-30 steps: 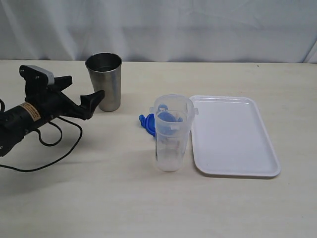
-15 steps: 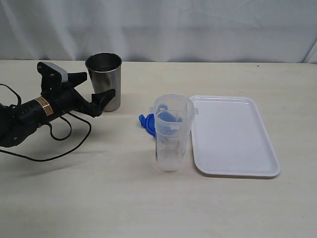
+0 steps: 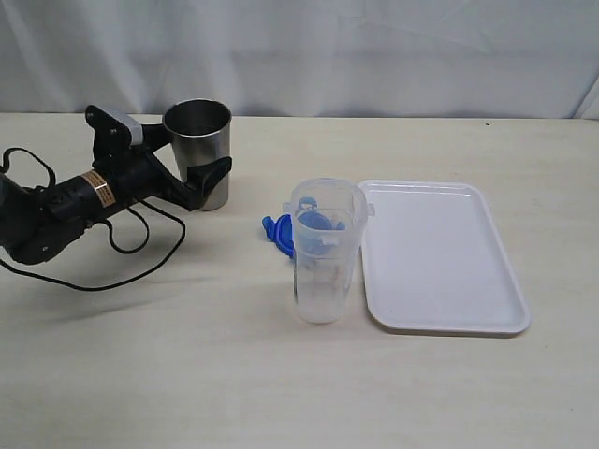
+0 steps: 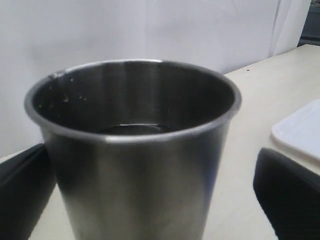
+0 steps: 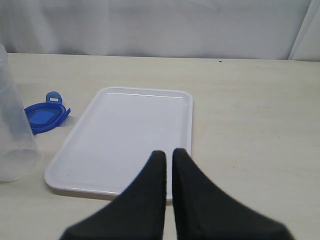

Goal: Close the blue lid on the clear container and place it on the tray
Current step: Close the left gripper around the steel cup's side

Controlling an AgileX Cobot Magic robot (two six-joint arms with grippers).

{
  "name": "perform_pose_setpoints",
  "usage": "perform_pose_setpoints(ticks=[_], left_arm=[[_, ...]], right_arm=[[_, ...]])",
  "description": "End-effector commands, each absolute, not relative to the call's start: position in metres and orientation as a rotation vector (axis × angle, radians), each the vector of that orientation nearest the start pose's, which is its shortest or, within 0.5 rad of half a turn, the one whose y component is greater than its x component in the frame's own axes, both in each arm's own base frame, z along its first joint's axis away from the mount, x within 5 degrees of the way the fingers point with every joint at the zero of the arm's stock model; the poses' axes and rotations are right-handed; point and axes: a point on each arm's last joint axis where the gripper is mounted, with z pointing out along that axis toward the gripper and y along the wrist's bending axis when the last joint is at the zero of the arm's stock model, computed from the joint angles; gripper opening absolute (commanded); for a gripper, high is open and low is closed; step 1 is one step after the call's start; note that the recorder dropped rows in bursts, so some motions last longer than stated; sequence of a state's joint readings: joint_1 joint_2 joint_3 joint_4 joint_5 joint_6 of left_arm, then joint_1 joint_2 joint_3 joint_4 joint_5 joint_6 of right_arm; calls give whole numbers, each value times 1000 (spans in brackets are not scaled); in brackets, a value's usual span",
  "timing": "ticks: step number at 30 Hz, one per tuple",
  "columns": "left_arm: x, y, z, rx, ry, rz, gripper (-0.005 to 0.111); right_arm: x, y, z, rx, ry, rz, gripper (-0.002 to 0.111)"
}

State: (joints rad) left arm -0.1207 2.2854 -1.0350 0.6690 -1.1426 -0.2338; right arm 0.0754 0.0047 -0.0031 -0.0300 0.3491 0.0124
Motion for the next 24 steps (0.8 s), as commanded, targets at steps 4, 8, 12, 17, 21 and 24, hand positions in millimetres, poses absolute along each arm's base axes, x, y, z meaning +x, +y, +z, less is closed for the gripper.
perform_pose_setpoints(ticks=[4,8,12,17,21,24], left_arm=[[400,-104,87,602,1526,-558,105],[402,-105,89,599,1507,-558,105],[405,-104,92,589,1499,-552,105],[405,-104,90,588,1521,-541,105],[406,-103,90,574,1525,-535,105],[406,-103,87,586,1552,-526,105]], right_arm=[[53,3,182,-71,1829,30,5],[53,3,182,-71,1829,30,5],[53,3,182,-71,1829,30,5],[53,3,182,-71,1829,30,5],[53,3,182,-71,1829,30,5],[53,3,182,-71,1829,30,5]])
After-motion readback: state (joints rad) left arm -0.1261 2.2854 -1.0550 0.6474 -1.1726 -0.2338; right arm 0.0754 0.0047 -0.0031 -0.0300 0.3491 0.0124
